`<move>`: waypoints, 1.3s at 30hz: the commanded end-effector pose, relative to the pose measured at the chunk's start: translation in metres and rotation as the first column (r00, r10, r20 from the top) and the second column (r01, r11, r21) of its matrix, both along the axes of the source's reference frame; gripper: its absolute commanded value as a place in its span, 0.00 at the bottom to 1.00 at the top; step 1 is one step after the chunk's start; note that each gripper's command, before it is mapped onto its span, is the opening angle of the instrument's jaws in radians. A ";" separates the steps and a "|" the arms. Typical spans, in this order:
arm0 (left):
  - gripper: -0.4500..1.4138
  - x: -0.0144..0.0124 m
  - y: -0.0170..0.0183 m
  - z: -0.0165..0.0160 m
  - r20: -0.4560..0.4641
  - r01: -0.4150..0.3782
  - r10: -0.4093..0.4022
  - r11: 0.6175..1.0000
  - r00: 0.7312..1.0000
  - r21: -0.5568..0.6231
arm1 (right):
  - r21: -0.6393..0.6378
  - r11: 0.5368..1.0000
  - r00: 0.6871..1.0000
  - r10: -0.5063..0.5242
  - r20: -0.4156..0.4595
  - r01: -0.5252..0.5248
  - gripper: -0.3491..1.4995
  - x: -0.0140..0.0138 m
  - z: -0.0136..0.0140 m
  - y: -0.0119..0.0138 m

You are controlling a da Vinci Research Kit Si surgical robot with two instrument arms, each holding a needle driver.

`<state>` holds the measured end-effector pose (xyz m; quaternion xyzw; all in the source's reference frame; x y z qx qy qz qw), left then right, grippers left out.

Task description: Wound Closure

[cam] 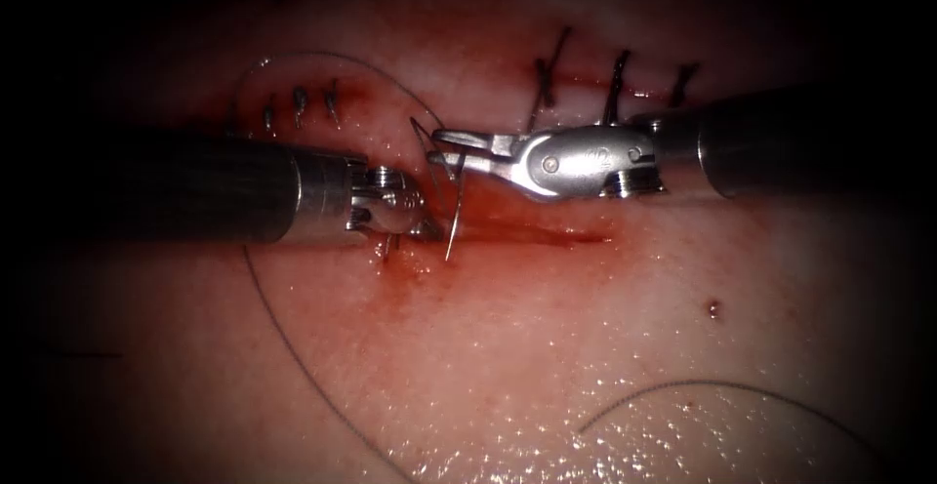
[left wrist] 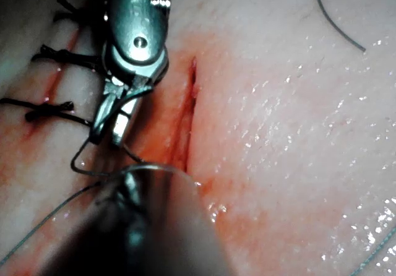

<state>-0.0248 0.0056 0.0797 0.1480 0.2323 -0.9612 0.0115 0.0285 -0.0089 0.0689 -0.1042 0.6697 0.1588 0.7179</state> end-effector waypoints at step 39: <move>0.18 0.0000 -0.0028 -0.0109 0.255 0.239 -0.220 0.970 0.942 -0.045 | -0.126 0.992 0.984 0.014 0.178 0.009 0.00 0.0020 0.0036 -0.0036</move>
